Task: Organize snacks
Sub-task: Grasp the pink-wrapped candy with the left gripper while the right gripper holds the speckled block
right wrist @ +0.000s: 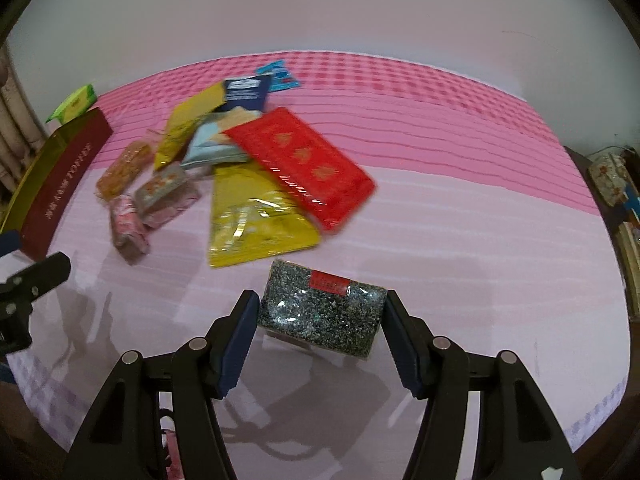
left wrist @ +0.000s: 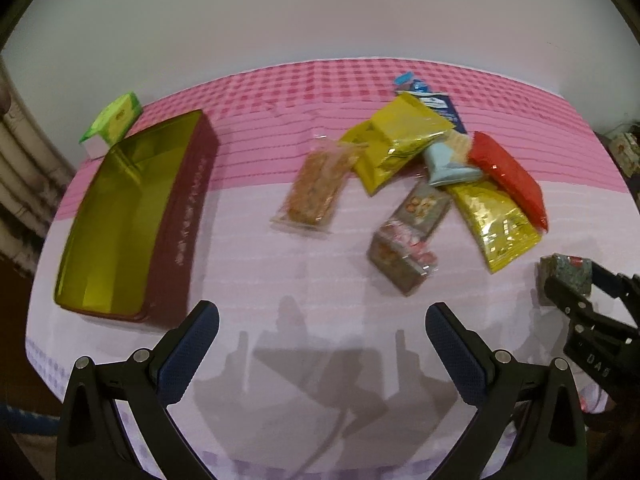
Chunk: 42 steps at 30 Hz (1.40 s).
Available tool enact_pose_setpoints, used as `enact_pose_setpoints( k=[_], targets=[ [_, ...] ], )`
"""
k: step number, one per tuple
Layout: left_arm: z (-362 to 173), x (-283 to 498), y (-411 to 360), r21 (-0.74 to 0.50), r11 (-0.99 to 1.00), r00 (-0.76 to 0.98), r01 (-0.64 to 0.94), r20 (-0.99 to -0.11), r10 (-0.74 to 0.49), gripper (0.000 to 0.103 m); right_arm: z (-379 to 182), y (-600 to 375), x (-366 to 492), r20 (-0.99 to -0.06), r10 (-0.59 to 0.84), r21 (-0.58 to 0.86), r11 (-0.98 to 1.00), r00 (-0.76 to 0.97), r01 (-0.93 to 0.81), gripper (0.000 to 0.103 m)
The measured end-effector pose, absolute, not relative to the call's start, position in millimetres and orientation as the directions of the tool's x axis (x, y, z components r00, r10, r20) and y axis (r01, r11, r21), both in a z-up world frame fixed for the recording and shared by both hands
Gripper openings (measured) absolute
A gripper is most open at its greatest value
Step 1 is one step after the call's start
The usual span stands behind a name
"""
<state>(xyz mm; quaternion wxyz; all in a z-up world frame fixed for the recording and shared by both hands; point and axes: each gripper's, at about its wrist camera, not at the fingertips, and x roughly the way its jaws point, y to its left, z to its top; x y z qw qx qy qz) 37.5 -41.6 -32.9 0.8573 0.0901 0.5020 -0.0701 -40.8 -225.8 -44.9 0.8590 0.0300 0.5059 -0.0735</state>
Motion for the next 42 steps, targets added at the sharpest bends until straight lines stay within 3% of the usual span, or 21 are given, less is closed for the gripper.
enact_pose_setpoints(
  k=[24, 28, 35, 39, 42],
  targets=[
    [-65.2, 78.4, -64.9, 0.043, 0.986, 0.444, 0.163, -0.895, -0.035, 0.101, -48.0, -236.0, -43.6, -0.870, -0.085, 0.000, 0.985, 0.486, 0.173, 0.058],
    [-68.4, 80.4, -60.3, 0.023, 0.985, 0.429, 0.174, -0.902, -0.054, 0.081, -48.1, -236.0, -43.6, -0.870, -0.085, 0.000, 0.985, 0.486, 0.172, 0.058],
    [-76.8, 81.8, -50.8, -0.004, 0.985, 0.389, 0.170, -0.918, -0.071, 0.056, -48.2, -236.2, -44.1, -0.869, -0.084, 0.000, 0.985, 0.487, 0.170, 0.058],
    [-76.5, 82.5, -46.2, -0.007, 0.986, 0.392, 0.169, -0.917, -0.074, 0.046, -48.3, -236.2, -43.6, -0.869, -0.083, 0.001, 0.985, 0.487, 0.171, 0.058],
    [-75.1, 82.7, -45.5, 0.004, 0.984, 0.398, 0.175, -0.915, -0.067, 0.031, -48.3, -236.4, -43.8, -0.869, -0.084, 0.001, 0.985, 0.487, 0.171, 0.058]
  ],
)
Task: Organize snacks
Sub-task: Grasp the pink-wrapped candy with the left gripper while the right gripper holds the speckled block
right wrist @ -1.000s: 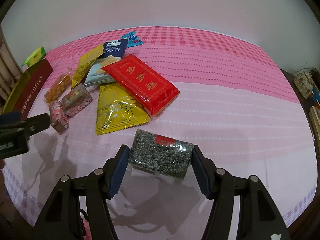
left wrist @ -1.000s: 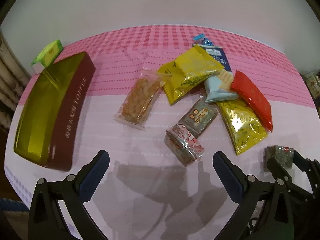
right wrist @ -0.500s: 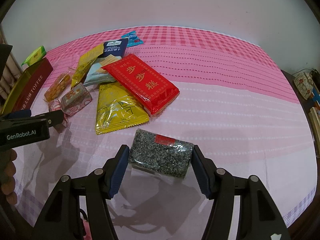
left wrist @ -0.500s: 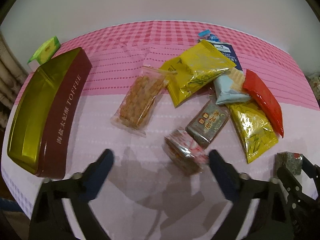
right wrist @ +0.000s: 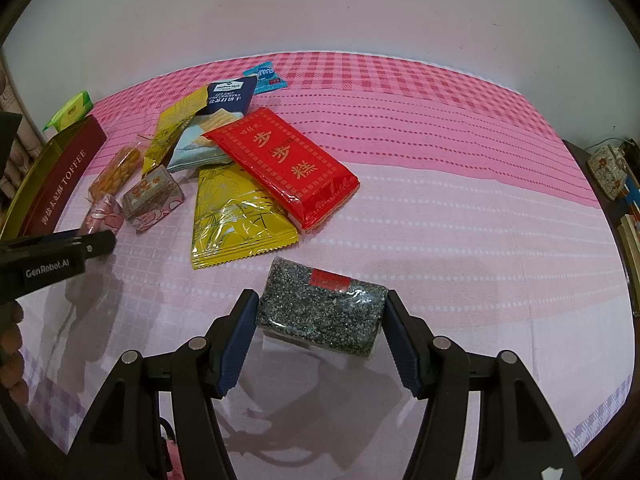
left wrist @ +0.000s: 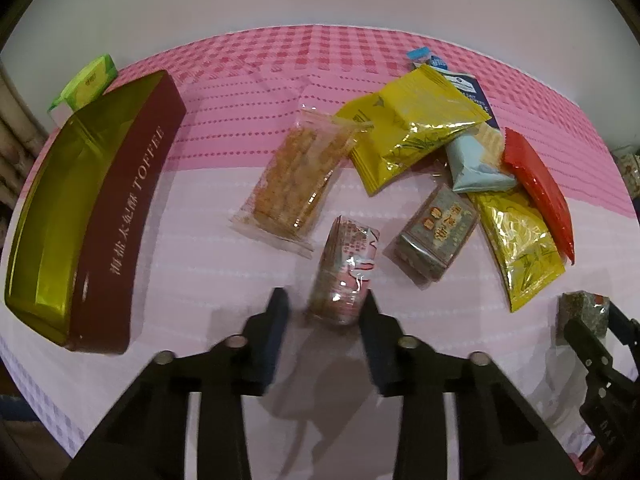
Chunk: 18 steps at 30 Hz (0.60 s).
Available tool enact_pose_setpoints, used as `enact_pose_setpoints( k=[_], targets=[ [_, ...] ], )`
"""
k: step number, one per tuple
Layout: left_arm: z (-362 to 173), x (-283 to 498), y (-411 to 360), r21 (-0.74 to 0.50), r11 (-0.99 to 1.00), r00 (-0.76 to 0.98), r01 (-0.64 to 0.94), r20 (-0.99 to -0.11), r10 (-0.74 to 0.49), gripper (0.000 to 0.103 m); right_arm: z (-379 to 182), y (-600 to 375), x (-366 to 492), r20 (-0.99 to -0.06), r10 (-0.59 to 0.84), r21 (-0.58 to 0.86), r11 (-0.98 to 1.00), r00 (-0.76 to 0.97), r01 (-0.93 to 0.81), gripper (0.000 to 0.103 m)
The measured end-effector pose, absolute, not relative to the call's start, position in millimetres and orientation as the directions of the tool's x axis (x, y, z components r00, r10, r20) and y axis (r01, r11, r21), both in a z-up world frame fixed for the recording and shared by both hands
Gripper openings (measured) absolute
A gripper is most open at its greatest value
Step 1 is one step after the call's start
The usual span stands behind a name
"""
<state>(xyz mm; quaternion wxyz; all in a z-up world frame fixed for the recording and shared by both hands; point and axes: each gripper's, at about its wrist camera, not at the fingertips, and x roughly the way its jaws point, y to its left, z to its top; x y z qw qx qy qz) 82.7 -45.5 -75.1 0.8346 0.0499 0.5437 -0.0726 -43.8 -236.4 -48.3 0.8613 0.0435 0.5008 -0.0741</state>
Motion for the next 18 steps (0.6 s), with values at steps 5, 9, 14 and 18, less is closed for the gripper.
enact_pose_setpoints(
  k=[5, 9, 14, 18],
  targets=[
    [-69.7, 82.1, -41.1, -0.004, 0.982, 0.406, 0.189, -0.910, -0.082, 0.025, -48.4, -236.4, -43.2, -0.869, -0.083, 0.001, 0.985, 0.487, 0.170, 0.058],
    [-65.0, 79.0, -39.4, 0.005, 0.977, 0.420, 0.212, -0.903, -0.087, 0.025, -48.2, -236.6, -43.4, -0.869, -0.083, 0.001, 0.986, 0.487, 0.169, 0.058],
    [-59.5, 74.6, -36.0, 0.011, 0.973, 0.430, 0.231, -0.898, -0.092, 0.024, -48.7, -236.9, -43.4, -0.869, -0.082, 0.002, 0.986, 0.488, 0.170, 0.058],
    [-55.4, 69.7, -33.7, 0.022, 0.969, 0.438, 0.246, -0.894, -0.091, 0.024, -49.1, -237.0, -44.2, -0.869, -0.082, 0.003, 0.985, 0.488, 0.170, 0.058]
  ],
)
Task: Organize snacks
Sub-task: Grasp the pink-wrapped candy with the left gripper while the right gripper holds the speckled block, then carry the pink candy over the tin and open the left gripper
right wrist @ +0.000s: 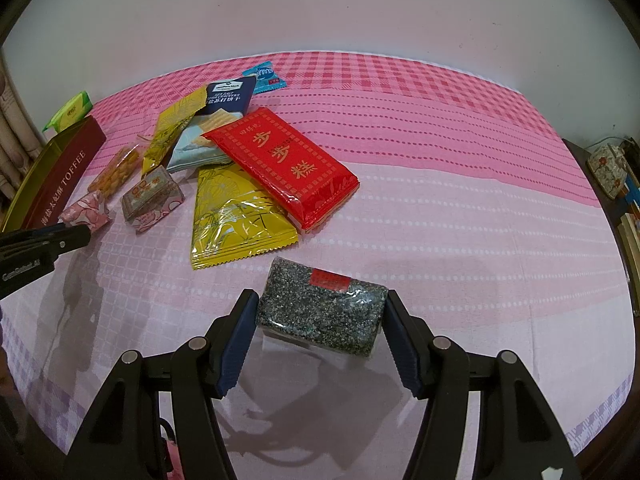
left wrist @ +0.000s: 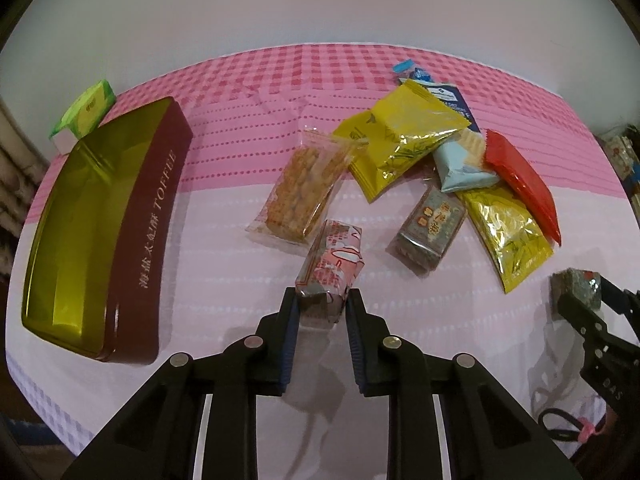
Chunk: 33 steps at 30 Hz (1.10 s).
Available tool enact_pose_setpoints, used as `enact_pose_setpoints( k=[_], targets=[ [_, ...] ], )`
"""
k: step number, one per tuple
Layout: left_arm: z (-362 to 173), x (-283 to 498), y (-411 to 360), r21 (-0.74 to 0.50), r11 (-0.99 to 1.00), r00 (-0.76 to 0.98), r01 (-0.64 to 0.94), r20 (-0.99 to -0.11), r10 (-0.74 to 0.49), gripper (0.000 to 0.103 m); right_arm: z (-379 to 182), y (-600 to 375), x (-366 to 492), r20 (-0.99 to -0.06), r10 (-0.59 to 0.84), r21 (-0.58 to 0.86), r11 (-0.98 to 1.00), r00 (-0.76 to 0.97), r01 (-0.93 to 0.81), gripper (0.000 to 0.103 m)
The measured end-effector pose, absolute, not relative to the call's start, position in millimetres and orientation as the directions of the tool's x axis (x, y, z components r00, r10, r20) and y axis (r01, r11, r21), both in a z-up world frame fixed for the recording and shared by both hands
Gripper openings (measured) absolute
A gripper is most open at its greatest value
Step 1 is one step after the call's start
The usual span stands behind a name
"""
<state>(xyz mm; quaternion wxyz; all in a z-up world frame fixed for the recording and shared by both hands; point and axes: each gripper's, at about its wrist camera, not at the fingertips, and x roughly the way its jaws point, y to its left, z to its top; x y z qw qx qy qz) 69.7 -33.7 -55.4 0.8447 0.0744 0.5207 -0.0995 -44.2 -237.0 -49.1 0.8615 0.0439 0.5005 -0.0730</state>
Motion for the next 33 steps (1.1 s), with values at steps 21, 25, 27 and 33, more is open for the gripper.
enact_pose_setpoints(
  k=[21, 25, 27, 33],
  targets=[
    [-0.8, 57.7, -10.1, 0.051, 0.958, 0.522, 0.282, -0.846, -0.109, 0.024, -49.4, -237.5, -44.3, -0.867, -0.083, 0.001, 0.985, 0.491, 0.170, 0.058],
    [11.4, 63.3, 9.5, 0.061, 0.966, 0.548, 0.251, -0.831, -0.090, 0.024, -49.7, -237.5, -43.3, -0.867, -0.086, -0.001, 0.986, 0.491, 0.170, 0.058],
    [15.5, 68.0, 20.9, 0.070, 0.971, 0.559, 0.229, -0.826, -0.073, 0.024, -49.7, -237.5, -43.4, -0.867, -0.086, -0.001, 0.985, 0.491, 0.170, 0.058],
    [19.1, 82.7, 63.9, 0.100, 0.983, 0.578, 0.157, -0.816, -0.009, 0.024, -49.5, -237.4, -43.3, -0.866, -0.092, -0.010, 0.986, 0.491, 0.166, 0.058]
  ],
)
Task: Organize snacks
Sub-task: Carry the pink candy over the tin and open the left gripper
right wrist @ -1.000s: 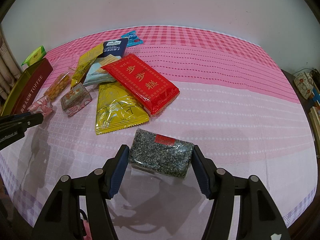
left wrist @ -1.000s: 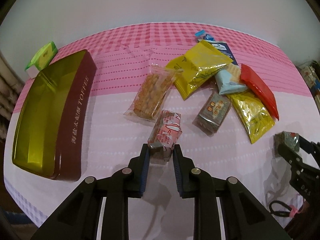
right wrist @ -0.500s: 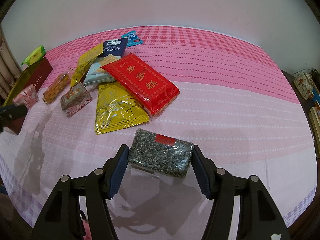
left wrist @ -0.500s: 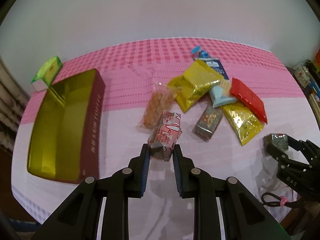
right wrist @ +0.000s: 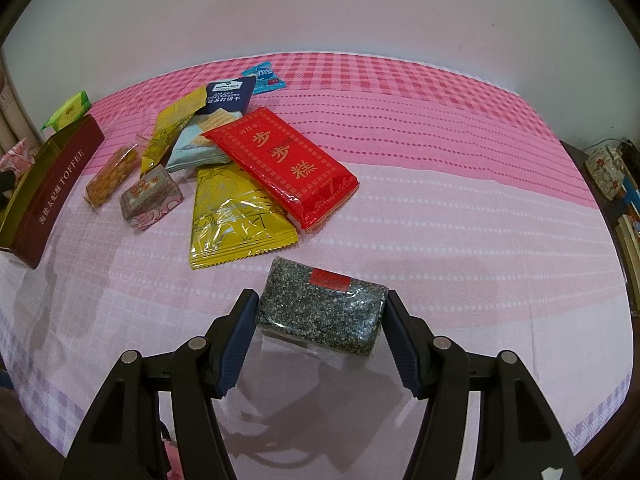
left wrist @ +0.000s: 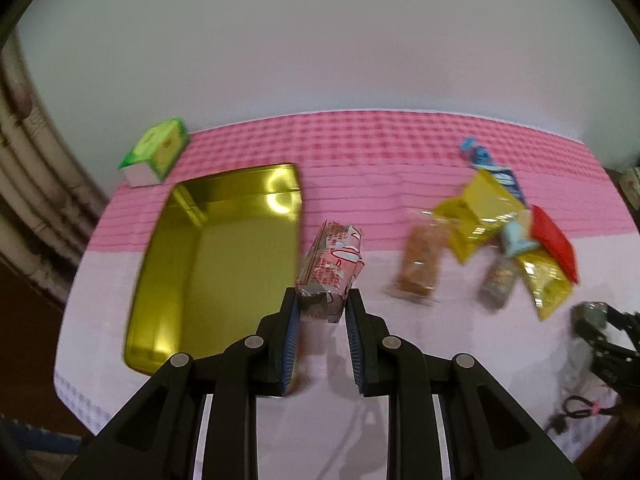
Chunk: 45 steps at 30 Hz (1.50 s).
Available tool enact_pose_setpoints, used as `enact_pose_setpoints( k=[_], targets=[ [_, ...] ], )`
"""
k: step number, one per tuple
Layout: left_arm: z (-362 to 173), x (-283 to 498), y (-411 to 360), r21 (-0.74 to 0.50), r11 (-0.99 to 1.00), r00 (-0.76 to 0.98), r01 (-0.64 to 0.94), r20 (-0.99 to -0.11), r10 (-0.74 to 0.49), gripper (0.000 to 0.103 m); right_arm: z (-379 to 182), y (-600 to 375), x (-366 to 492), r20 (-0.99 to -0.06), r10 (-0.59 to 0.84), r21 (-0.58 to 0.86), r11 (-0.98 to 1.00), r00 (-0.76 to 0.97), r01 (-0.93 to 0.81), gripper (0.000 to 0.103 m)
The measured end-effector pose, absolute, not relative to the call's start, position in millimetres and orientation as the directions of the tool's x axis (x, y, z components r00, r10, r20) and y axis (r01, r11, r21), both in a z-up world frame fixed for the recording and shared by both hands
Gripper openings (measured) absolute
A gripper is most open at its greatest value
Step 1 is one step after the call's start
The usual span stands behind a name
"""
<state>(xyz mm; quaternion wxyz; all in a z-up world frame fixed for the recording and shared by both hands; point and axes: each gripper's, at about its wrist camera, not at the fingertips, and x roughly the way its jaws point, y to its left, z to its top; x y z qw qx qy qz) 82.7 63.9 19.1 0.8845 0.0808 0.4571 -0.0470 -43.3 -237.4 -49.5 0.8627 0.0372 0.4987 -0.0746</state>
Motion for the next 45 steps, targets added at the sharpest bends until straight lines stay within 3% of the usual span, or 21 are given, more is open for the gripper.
enact_pose_setpoints(
  k=[13, 32, 45],
  targets=[
    [-18.6, 105.4, 147.4, 0.139, 0.990, 0.514, 0.025, -0.851, 0.106, 0.024, -49.6, -236.7, -43.0, -0.869, -0.103, -0.014, 0.983, 0.484, 0.183, 0.058],
    [-55.9, 106.7, 172.3, 0.136, 0.990, 0.464, 0.038, -0.880, 0.104, 0.024, -44.8, -238.7, -49.0, -0.868, -0.152, -0.031, 0.967, 0.474, 0.253, 0.058],
    [-60.2, 107.6, 179.6, 0.125, 0.991, 0.461, 0.041, -0.883, 0.092, 0.025, -12.6, -196.9, -38.0, -0.833, -0.138, -0.050, 0.983, 0.536, 0.175, 0.058]
  ],
)
